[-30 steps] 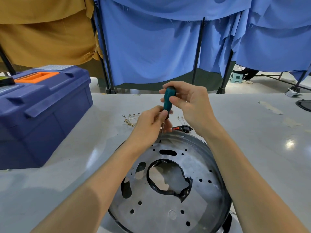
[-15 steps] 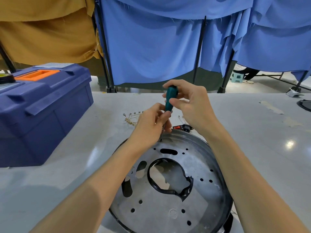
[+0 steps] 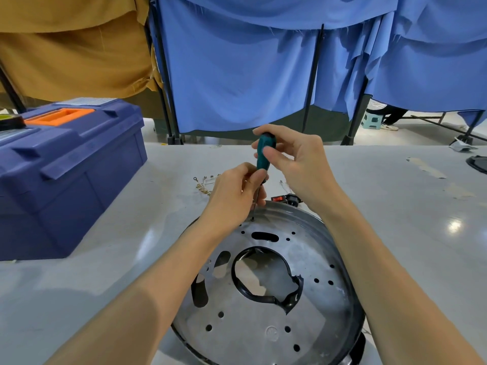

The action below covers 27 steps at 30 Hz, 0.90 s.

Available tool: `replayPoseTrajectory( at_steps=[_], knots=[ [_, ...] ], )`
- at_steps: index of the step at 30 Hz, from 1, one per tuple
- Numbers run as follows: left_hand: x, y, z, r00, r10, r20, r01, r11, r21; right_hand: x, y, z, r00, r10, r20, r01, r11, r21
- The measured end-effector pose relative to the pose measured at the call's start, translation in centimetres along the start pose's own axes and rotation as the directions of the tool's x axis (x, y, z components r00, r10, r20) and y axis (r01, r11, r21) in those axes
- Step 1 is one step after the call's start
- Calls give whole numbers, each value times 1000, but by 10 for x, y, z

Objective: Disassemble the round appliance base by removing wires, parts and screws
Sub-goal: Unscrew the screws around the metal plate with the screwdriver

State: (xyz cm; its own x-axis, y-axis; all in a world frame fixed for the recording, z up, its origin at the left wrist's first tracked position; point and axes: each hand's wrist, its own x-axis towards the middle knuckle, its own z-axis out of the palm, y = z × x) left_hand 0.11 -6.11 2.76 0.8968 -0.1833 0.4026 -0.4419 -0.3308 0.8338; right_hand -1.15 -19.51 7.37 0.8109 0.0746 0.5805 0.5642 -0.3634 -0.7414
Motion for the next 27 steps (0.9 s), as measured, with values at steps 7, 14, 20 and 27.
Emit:
replayPoseTrajectory(
  at_steps=[7,14,20,27],
  knots=[
    [0,-4,-3,999,-25,-39,21,995,-96,1,-1,0,999,-17,-31,15,998,-62],
    [0,-2,0,998,-20,61,28,991,-134,0,-1,0,1000,2,20,-3,1000,22],
    [-3,0,-2,999,-32,19,34,992,-121,0,0,0,1000,-18,-3,18,998,-66],
    [0,0,-1,999,-4,36,8,995,-104,0,0,-1,1000,0,21,0,1000,3]
  ],
)
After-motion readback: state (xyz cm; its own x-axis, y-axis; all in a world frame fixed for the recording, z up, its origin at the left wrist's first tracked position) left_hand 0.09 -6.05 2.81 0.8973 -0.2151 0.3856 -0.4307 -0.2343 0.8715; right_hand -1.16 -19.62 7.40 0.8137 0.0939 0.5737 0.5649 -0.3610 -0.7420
